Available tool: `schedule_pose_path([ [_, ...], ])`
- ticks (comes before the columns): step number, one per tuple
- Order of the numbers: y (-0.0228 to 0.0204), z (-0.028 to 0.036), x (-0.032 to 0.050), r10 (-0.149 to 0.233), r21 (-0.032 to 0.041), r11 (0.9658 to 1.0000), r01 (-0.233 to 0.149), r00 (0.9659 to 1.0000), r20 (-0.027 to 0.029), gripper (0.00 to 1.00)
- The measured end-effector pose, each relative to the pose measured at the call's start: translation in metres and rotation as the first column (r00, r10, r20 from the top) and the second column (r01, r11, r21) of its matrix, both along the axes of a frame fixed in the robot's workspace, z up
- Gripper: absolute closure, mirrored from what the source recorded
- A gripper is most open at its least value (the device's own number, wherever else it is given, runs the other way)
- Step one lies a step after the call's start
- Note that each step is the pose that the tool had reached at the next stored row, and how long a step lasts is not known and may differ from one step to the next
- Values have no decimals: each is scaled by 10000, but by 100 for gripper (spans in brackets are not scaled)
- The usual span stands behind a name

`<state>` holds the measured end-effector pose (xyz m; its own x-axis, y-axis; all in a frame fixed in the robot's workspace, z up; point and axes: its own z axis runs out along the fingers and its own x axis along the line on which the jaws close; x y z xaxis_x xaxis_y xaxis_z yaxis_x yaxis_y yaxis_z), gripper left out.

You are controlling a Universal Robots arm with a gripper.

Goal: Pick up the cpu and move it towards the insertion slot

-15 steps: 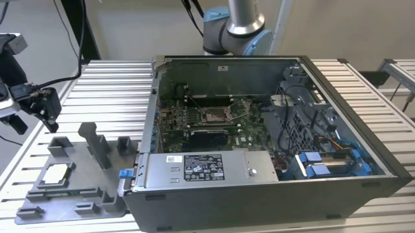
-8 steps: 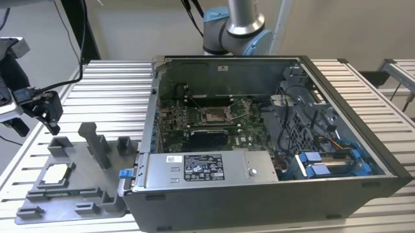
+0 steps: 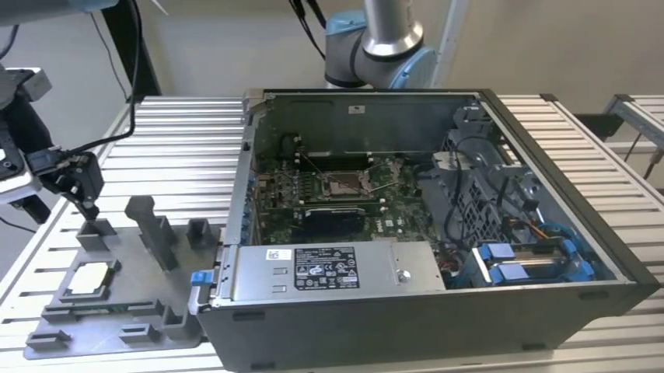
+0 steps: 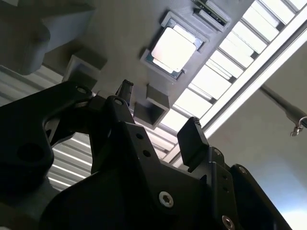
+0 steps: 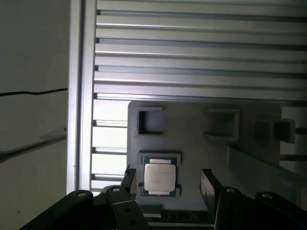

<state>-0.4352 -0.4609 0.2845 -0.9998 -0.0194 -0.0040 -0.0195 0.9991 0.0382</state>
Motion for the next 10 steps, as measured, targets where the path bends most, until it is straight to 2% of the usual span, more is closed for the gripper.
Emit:
schedule_pose_path([
  [3,-27,-33,-1,0,0,10000,0,10000,-1,0],
  [10,-141,-94,0,-5,0,10000,5,10000,-1,0],
])
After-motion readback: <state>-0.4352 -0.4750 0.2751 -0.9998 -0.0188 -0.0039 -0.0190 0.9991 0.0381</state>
